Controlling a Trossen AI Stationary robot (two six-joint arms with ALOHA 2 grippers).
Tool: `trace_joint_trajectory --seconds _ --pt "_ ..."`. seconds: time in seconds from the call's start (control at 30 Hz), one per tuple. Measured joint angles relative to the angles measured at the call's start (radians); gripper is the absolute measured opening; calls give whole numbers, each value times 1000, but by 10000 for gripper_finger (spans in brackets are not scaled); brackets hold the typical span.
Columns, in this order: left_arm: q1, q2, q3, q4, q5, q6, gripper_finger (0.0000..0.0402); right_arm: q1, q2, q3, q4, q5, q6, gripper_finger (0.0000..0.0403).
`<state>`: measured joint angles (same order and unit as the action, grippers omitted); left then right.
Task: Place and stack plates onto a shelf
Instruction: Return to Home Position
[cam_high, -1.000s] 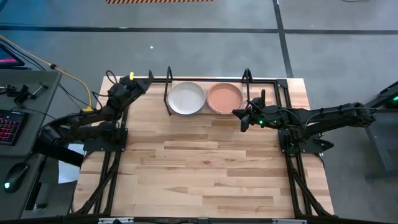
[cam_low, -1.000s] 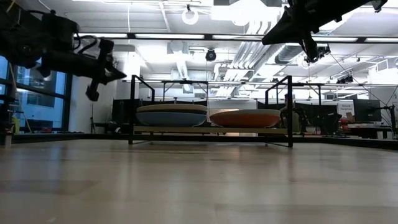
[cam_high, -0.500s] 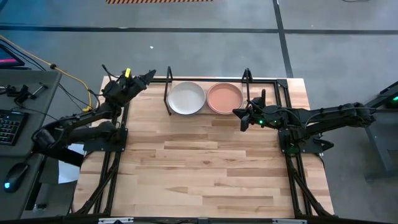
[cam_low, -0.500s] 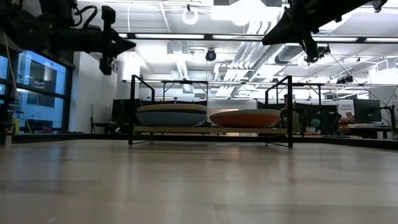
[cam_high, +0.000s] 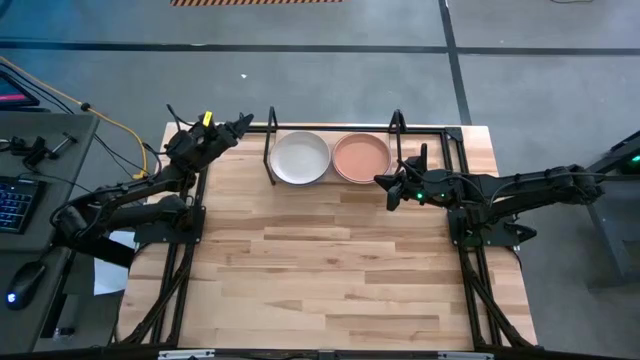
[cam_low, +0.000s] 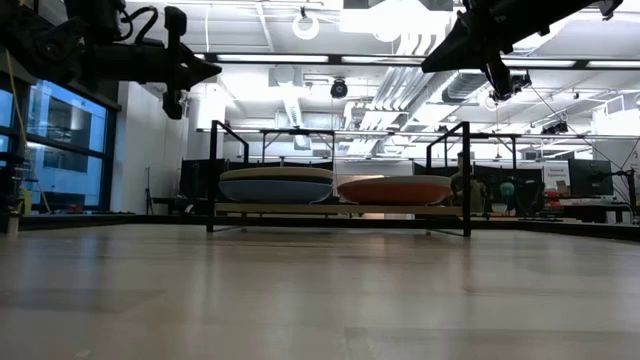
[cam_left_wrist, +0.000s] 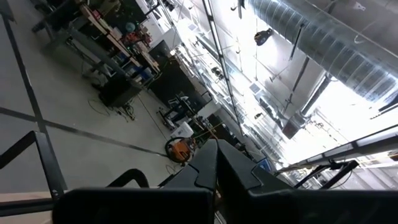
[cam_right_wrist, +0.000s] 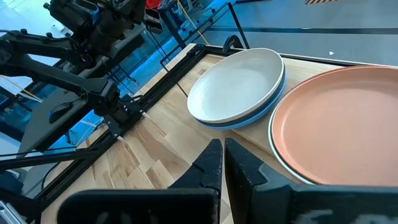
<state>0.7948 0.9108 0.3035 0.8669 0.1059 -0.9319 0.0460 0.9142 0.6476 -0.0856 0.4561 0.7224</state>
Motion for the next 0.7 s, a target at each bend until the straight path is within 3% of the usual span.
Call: trace_joint_trajectory --seconds 0.7 --pt "-20 0 0 2 24 37 0 0 0 0 0 0 -4 0"
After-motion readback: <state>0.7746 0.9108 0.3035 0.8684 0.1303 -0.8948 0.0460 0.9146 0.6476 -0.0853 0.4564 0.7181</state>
